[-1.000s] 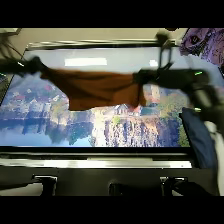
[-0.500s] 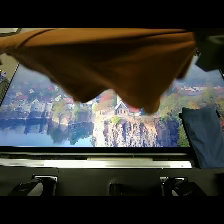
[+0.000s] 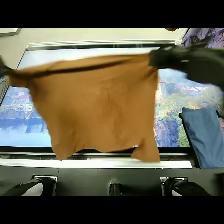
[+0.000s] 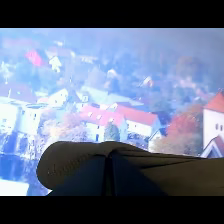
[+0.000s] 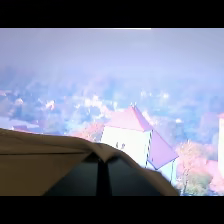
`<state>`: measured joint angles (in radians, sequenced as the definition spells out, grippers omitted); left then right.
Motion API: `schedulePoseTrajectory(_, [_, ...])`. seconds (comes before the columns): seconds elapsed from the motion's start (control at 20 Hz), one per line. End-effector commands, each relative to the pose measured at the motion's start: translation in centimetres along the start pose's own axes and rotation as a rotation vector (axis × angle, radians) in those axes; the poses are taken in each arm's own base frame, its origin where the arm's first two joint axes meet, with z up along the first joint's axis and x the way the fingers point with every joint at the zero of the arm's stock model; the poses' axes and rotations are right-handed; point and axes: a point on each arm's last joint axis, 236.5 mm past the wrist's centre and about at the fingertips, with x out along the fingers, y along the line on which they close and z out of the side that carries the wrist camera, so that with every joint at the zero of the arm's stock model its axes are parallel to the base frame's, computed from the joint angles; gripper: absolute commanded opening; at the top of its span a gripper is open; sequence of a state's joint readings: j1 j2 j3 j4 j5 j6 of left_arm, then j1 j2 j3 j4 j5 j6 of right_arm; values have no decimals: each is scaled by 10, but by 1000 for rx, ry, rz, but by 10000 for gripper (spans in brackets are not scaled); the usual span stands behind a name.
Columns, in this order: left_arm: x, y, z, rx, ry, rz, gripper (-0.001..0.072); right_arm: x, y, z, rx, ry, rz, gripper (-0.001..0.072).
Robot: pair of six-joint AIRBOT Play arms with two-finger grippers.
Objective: Fold the clothes and pants, and hang the long-sleeved shirts on hangers.
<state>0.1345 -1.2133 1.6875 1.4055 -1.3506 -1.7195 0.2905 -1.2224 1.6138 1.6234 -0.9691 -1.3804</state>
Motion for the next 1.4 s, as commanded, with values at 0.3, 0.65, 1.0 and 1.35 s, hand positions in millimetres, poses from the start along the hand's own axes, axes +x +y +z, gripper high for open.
schedulePoseTrajectory(0.3, [265,18,-108,-32,432,48,15,249,-8,-204,417,468,20,31])
schedulePoseTrajectory(0.65, [241,19,-97,-88,442,43,396,211,-43,-169,359,496,31,433])
schedulePoseTrajectory(1.0, [122,75,-67,-92,366,75,396,108,-208,-166,389,588,21,456])
schedulePoseTrajectory(1.35, [111,81,-74,-92,370,96,390,143,-199,-244,576,720,233,457])
